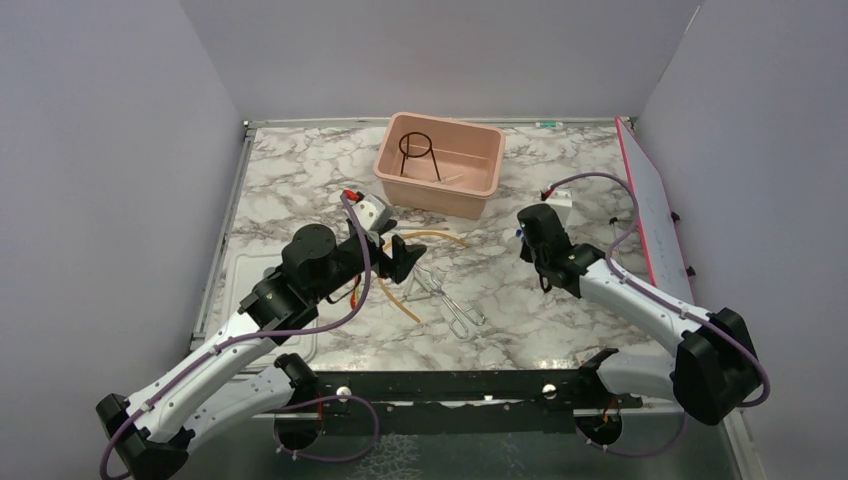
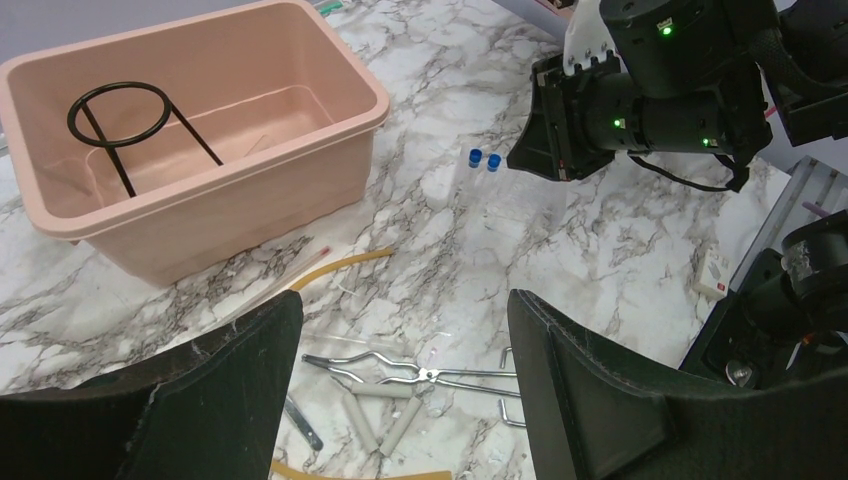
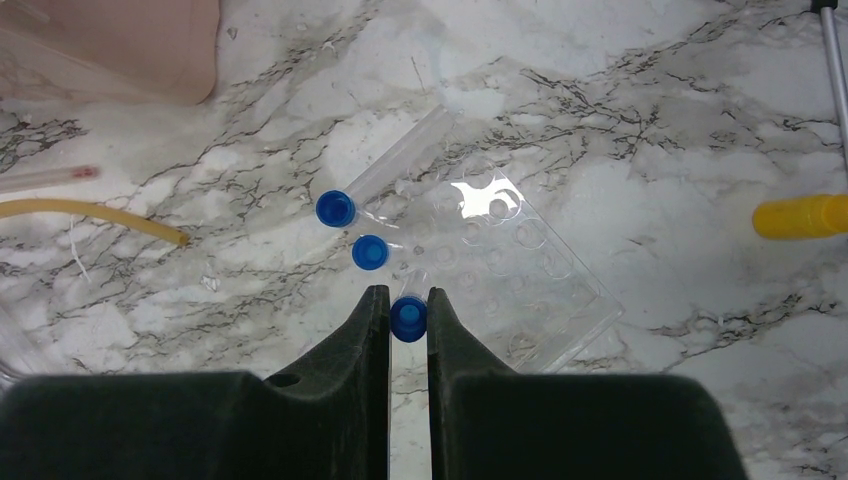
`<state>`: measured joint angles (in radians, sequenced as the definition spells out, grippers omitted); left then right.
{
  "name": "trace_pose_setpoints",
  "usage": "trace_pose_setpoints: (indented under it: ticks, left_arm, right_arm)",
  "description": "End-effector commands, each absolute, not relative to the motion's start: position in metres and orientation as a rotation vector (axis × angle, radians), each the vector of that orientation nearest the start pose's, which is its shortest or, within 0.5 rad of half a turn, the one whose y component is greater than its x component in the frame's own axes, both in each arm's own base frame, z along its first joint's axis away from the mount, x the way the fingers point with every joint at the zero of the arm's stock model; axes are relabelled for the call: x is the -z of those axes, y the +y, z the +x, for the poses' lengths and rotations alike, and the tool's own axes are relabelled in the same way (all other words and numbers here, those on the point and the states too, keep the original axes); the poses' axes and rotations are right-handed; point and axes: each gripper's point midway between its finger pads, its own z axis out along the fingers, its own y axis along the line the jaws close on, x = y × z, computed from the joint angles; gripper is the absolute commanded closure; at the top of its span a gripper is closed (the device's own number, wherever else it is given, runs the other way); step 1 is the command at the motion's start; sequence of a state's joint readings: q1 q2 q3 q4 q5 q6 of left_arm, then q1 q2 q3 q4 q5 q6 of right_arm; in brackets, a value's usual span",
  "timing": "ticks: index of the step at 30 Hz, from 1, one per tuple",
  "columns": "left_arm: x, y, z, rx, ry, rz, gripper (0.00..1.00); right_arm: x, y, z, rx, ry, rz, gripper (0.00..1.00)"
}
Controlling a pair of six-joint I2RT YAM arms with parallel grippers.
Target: Organize the chemistry lab equipment
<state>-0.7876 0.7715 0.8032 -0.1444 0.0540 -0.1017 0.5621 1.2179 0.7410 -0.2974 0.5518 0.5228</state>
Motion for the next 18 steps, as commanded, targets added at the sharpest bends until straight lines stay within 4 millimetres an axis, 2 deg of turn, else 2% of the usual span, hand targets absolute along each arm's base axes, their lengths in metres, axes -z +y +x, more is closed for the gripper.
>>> trace_pose_setpoints:
  ticks: [1, 10, 18]
  left_arm:
    - [-0.2994, -0.2358, 0.2131, 0.722, 1.604, 0.618, 0.22]
    - [-0.2984, -0.2361, 0.2128, 0.721, 1.611, 0.623, 0.22]
    - [-0.2976, -0.2363, 0.2126, 0.72, 1.615, 0.629, 0.22]
  right_arm:
    - [-0.1088, 0.1084, 0.3105, 0.036, 2.196, 0.218, 0.91]
    - [-0.0997, 0.1093, 0.308, 0.042, 2.228, 0.201, 0.83]
    - [-0.1094, 0.1115, 0.3087, 0.028, 2.227, 0.192, 0.7]
